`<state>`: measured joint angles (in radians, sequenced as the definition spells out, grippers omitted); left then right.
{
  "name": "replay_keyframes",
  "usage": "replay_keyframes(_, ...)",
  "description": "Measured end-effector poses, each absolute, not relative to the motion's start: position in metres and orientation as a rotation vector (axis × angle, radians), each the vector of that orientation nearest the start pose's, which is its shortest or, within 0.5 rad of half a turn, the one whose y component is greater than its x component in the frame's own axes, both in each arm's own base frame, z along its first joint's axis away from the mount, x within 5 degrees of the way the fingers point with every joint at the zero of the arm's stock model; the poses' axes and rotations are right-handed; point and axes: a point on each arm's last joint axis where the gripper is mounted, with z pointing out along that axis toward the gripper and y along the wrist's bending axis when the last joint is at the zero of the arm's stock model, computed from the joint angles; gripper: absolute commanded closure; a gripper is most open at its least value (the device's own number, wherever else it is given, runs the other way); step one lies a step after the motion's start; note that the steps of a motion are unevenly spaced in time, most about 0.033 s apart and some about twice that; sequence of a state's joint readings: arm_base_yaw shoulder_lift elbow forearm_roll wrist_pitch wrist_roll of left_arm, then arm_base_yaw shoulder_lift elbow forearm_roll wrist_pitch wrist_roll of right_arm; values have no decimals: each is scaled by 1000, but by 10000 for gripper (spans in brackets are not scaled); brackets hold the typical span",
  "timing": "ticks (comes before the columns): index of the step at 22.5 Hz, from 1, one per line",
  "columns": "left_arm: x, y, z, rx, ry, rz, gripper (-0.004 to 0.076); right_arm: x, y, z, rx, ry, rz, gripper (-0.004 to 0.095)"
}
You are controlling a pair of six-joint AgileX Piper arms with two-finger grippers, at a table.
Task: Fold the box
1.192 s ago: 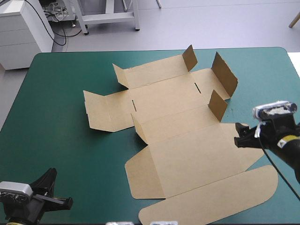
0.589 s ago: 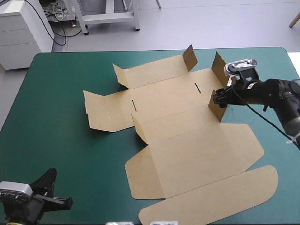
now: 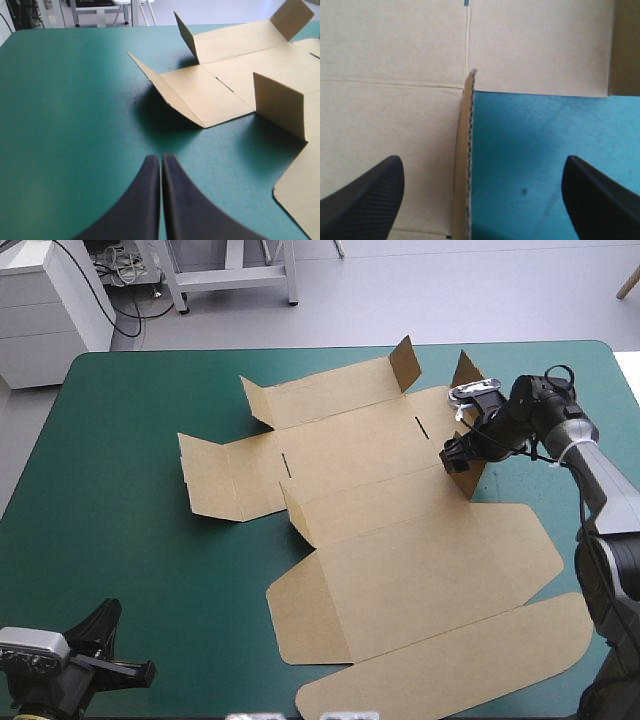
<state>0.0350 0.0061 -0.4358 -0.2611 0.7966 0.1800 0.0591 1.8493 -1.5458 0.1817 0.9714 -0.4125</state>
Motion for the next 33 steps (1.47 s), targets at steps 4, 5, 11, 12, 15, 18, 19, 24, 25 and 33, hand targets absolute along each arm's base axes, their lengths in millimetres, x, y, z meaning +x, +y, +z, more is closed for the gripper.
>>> replay_keyframes(4,12,-16,283,94,1829,-149,731,406,38,251,-547,2724,146,173)
replay_keyframes(5,12,-16,283,94,1829,-149,731,407,38,246,-549,2735,148,223)
replay_keyframes(11,12,-16,283,94,1829,-149,731,407,39,244,-579,2741,162,923)
replay_keyframes(12,12,-16,283,94,1829,-149,731,407,41,245,-590,2740,165,928)
replay_keyframes(15,12,-16,283,94,1829,-149,731,406,43,245,-694,2722,159,928)
replay_keyframes(18,12,-16,283,94,1829,-149,731,405,55,246,-973,2631,94,928)
replay_keyframes(19,12,-16,283,94,1829,-149,731,404,61,246,-1045,2602,80,929)
replay_keyframes(24,12,-16,283,94,1829,-149,731,392,140,266,-1618,2221,22,930)
replay_keyframes(25,12,-16,283,94,1829,-149,731,391,149,269,-1673,2162,11,930)
replay_keyframes(33,12,-16,283,94,1829,-149,731,382,206,282,-1896,1747,-94,929)
